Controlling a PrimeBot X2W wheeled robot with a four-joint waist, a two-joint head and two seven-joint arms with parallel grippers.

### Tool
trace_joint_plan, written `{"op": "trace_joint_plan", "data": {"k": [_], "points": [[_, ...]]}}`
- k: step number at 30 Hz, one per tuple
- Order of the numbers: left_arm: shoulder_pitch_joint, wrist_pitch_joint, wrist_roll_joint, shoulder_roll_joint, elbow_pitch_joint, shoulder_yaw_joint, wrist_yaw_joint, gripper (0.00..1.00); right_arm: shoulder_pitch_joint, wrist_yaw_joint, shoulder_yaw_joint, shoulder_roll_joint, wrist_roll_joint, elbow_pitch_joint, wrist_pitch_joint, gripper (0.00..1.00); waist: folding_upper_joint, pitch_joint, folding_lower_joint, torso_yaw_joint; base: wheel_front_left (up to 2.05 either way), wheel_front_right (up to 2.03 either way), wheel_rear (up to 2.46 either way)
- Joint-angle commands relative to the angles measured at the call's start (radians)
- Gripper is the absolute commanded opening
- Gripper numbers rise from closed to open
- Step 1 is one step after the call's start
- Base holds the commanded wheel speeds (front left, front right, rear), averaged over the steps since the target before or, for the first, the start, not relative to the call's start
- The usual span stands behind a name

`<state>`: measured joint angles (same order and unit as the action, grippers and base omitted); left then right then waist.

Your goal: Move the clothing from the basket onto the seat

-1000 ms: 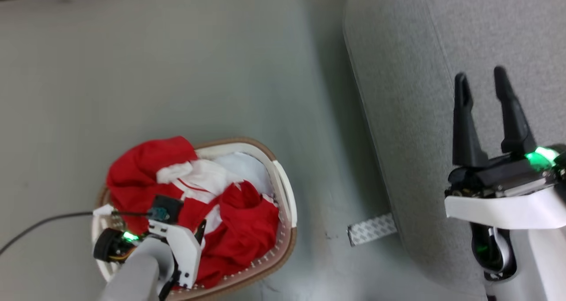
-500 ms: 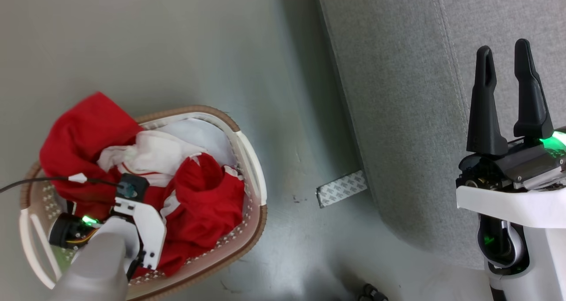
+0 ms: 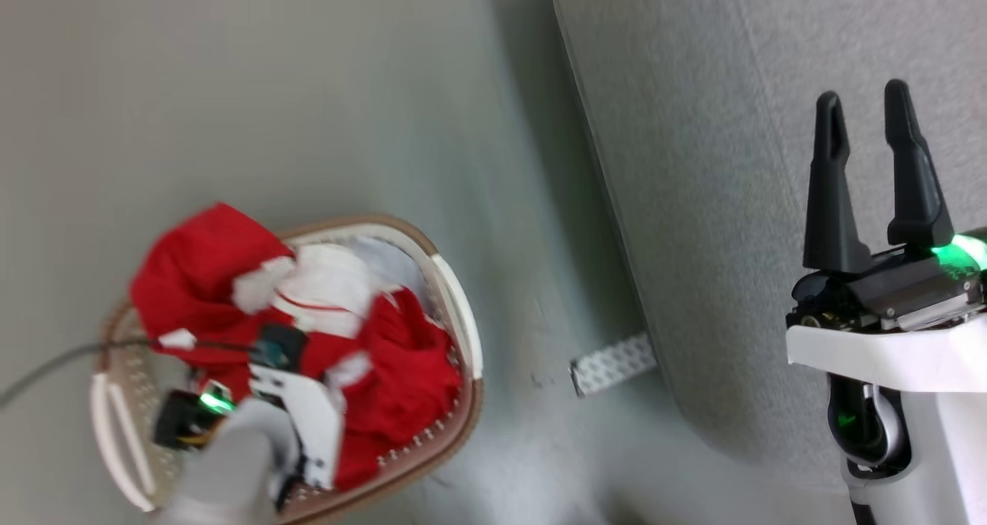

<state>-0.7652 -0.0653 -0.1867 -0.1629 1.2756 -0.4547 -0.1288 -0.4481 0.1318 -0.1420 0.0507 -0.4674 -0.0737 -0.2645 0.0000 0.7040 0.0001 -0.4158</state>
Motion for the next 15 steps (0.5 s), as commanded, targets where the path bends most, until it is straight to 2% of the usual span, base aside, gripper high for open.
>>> {"op": "trace_joint_plan", "data": {"k": [1,9,15], "points": [[0.029,-0.028,-0.018,0.022,-0.006,-0.007,-0.003,0.00,0.016,-0.002,0.002,0.000,0.022,0.009,0.000,1.00,0.0000,-0.100,-0.0001,0.053,0.00,0.00,0.00],[0.150,-0.155,-0.135,0.093,-0.085,-0.098,-0.003,0.00,0.092,-0.002,-0.013,0.029,0.061,0.062,0.000,1.00,0.0000,-0.356,-0.0001,0.177,0.00,0.00,0.00],[0.228,-0.194,-0.250,0.099,-0.215,-0.184,-0.003,0.00,0.161,-0.002,-0.032,0.054,0.062,0.089,0.000,1.00,0.0000,-0.498,-0.0001,0.258,0.00,0.00,0.00]]}}
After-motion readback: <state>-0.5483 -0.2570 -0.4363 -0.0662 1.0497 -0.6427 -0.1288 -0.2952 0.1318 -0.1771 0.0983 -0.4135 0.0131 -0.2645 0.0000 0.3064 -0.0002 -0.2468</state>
